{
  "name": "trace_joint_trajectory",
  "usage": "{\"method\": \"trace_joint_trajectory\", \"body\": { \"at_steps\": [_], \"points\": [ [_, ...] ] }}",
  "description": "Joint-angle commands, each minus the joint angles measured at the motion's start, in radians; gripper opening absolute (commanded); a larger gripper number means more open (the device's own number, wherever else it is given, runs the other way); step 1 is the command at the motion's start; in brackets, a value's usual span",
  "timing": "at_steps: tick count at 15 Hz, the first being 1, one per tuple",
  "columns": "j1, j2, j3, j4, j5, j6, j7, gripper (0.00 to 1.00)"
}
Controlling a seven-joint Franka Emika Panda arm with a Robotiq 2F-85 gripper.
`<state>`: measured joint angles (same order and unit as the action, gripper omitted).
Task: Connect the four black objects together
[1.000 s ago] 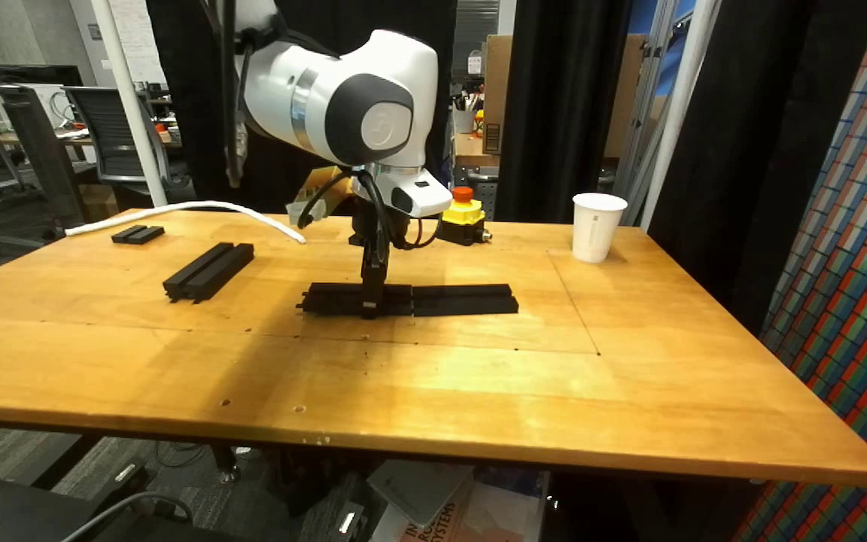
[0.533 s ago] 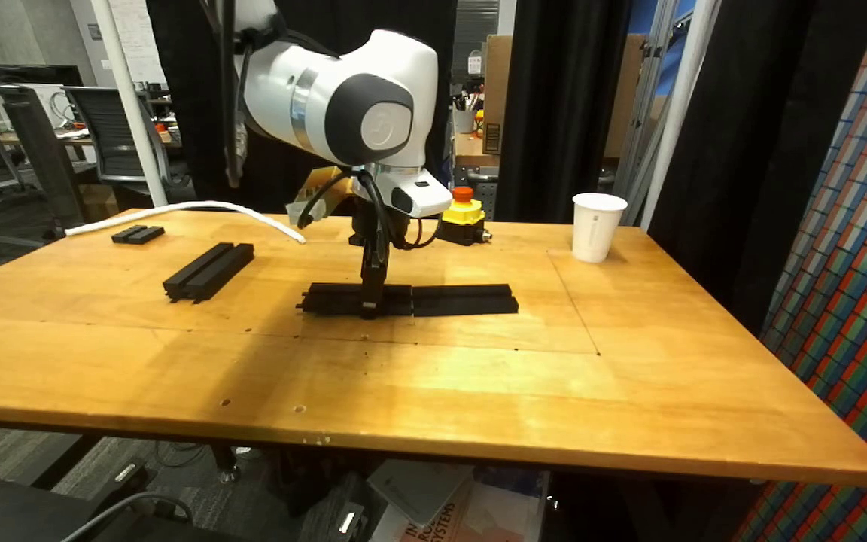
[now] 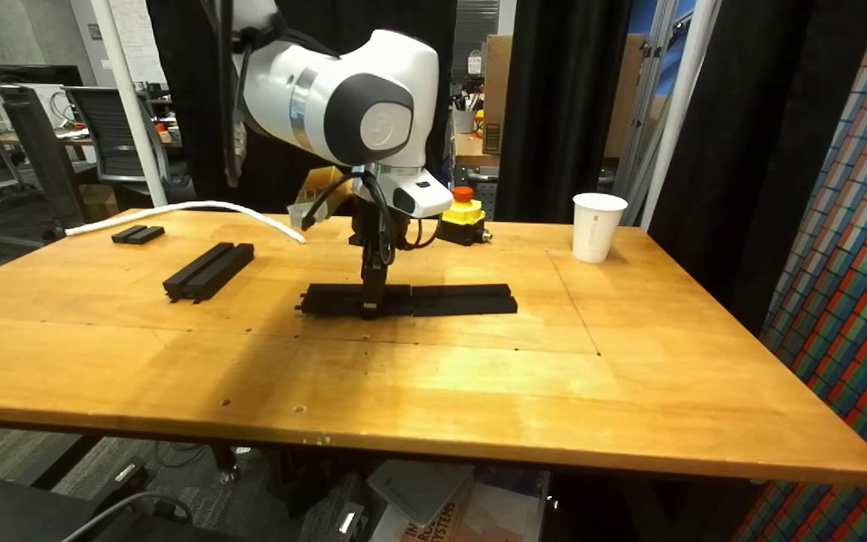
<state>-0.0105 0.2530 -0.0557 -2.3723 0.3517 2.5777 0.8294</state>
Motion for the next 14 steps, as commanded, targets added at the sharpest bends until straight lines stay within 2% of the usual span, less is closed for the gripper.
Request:
{"method": "trace_joint_trajectory", "body": {
  "at_steps": [1, 14],
  "points": [
    [-0.013, -0.027, 0.003, -0.046, 0.030, -0.003, -0.044, 0.47],
    [-0.017, -0.028, -0.002, -0.056, 0.025, -0.006, -0.045, 0.47]
  ]
}}
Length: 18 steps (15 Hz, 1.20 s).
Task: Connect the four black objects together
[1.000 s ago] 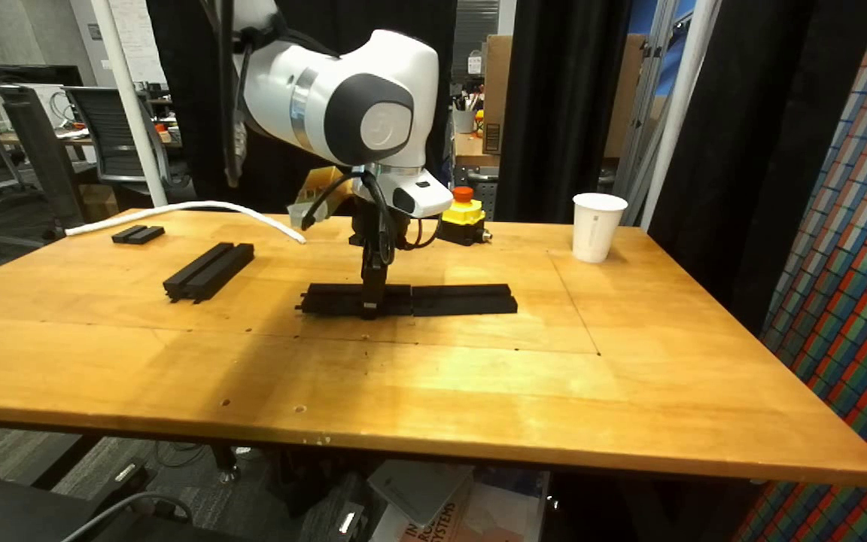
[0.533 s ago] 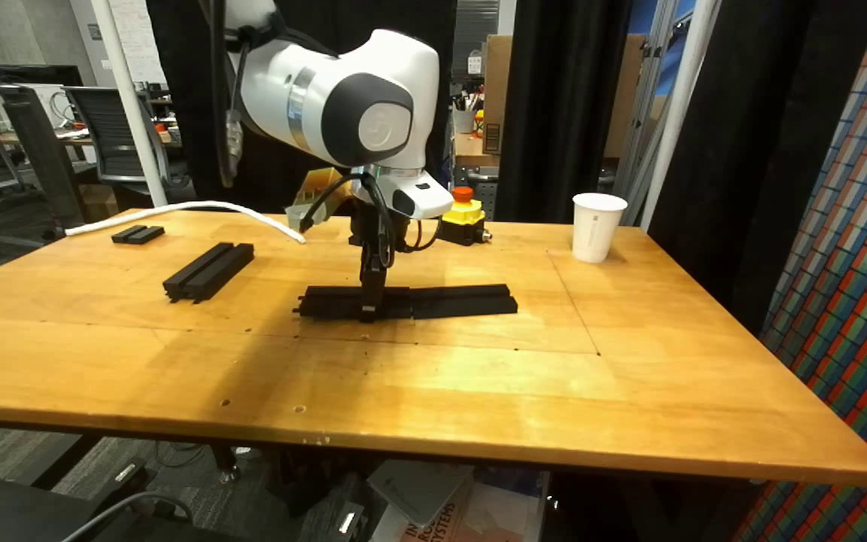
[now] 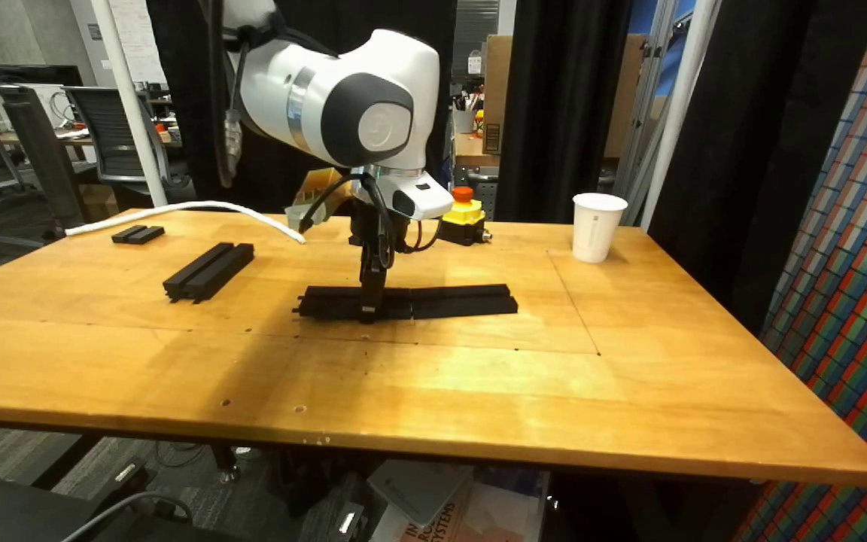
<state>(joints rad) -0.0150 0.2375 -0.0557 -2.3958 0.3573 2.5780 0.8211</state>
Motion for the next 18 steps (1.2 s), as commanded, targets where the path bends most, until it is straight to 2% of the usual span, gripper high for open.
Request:
{"method": "trace_joint_trajectory", "body": {
  "at_steps": [1, 14, 15, 16, 17, 18],
  "points": [
    [-0.013, -0.012, -0.002, -0.032, 0.019, -0.007, -0.039, 0.47],
    [-0.023, -0.009, -0.009, -0.025, 0.012, -0.023, -0.068, 0.47],
    [-0.024, -0.008, -0.009, -0.024, 0.014, -0.025, -0.070, 0.58],
    [-0.026, -0.007, -0.009, -0.022, 0.017, -0.025, -0.073, 0.93],
    [-0.027, -0.006, -0.009, -0.022, 0.018, -0.027, -0.074, 0.93],
    [-0.029, -0.004, -0.010, -0.024, 0.018, -0.029, -0.078, 0.99]
  ]
}}
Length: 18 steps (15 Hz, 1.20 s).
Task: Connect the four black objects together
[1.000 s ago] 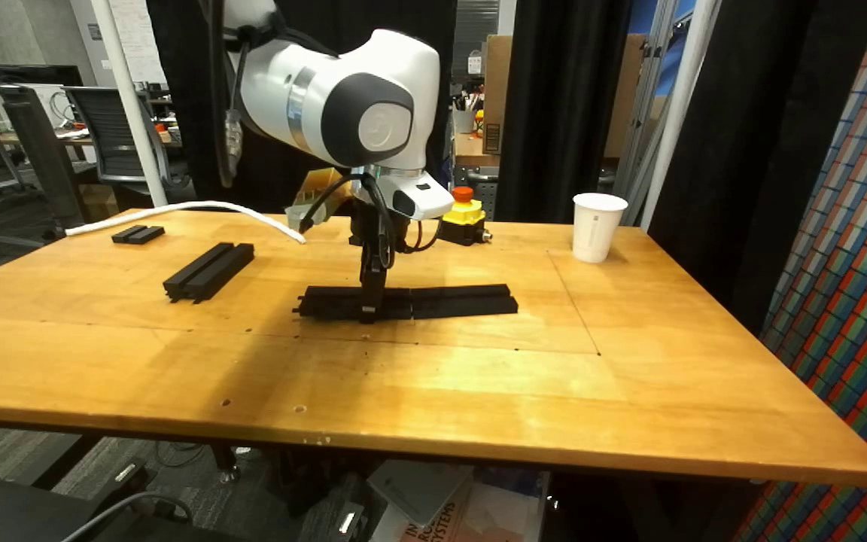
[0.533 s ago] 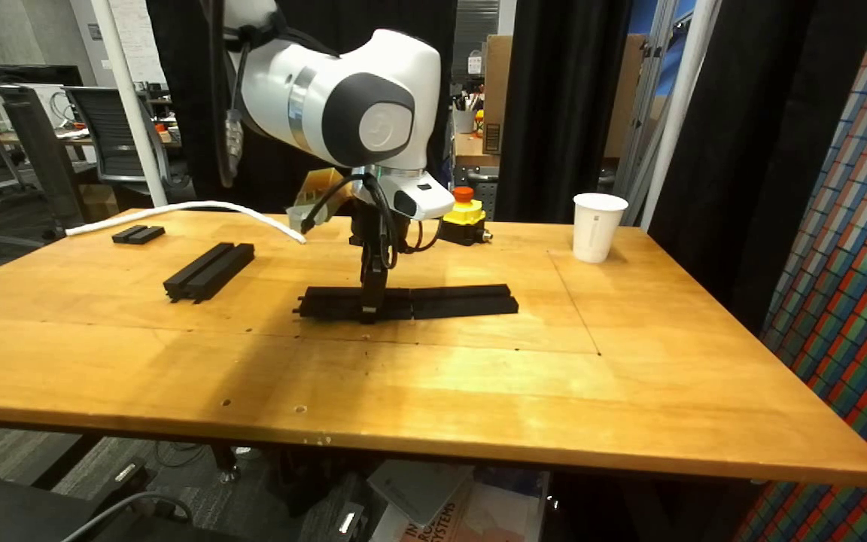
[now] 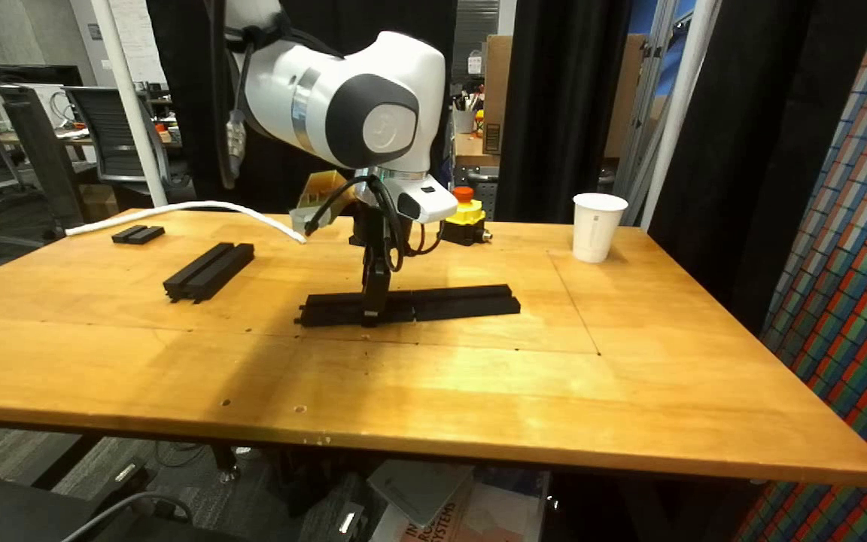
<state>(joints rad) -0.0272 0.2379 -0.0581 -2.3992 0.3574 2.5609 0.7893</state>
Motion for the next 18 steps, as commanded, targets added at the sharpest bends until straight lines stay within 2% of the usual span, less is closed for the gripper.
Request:
{"method": "trace_joint_trajectory", "body": {
  "at_steps": [1, 18],
  "points": [
    [-0.020, -0.003, -0.010, -0.023, 0.018, -0.012, -0.050, 1.00],
    [-0.020, -0.006, -0.020, 0.003, -0.012, -0.013, -0.066, 1.00]
  ]
}}
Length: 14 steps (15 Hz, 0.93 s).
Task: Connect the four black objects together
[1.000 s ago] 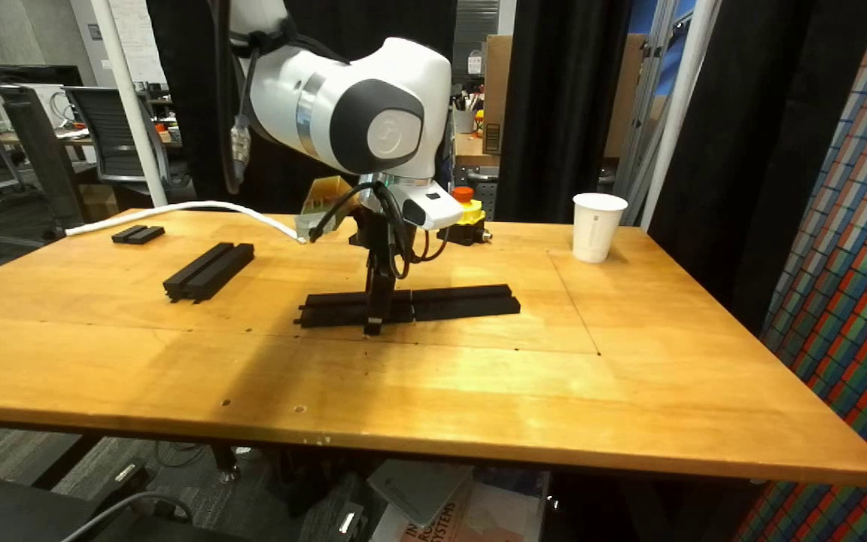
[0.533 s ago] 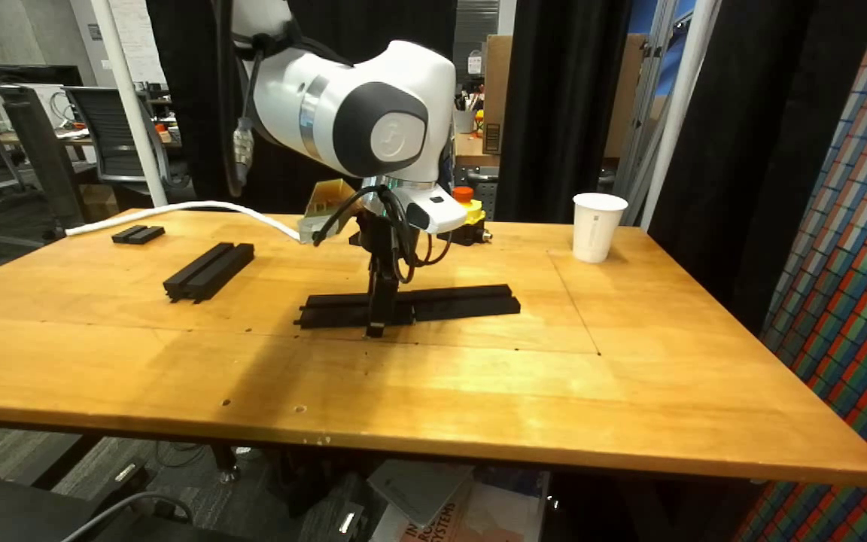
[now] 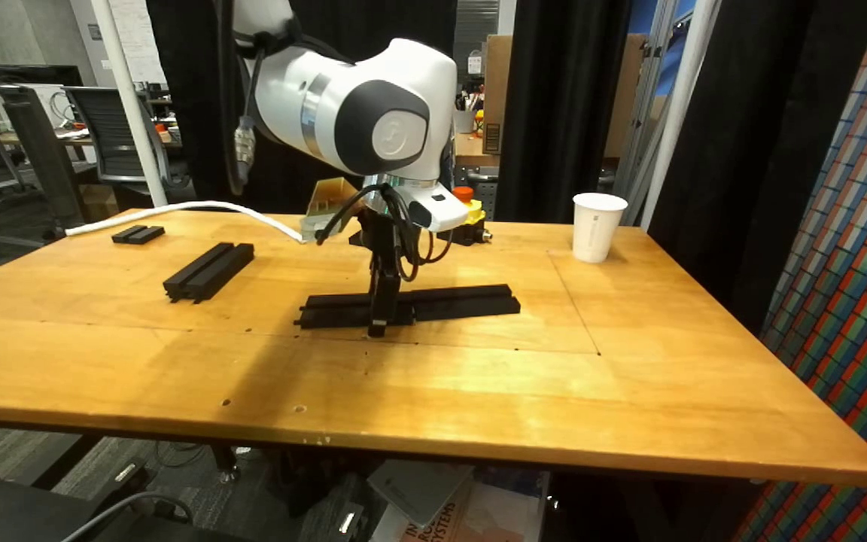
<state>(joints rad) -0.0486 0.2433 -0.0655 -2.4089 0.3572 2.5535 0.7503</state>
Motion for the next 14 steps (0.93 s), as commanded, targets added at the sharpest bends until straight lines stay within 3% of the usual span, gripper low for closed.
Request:
{"method": "trace_joint_trajectory", "body": {
  "at_steps": [1, 14],
  "points": [
    [0.001, -0.011, -0.013, 0.017, -0.013, -0.006, -0.031, 1.00],
    [-0.003, 0.004, -0.007, 0.043, 0.017, 0.021, -0.099, 1.00]
  ]
}}
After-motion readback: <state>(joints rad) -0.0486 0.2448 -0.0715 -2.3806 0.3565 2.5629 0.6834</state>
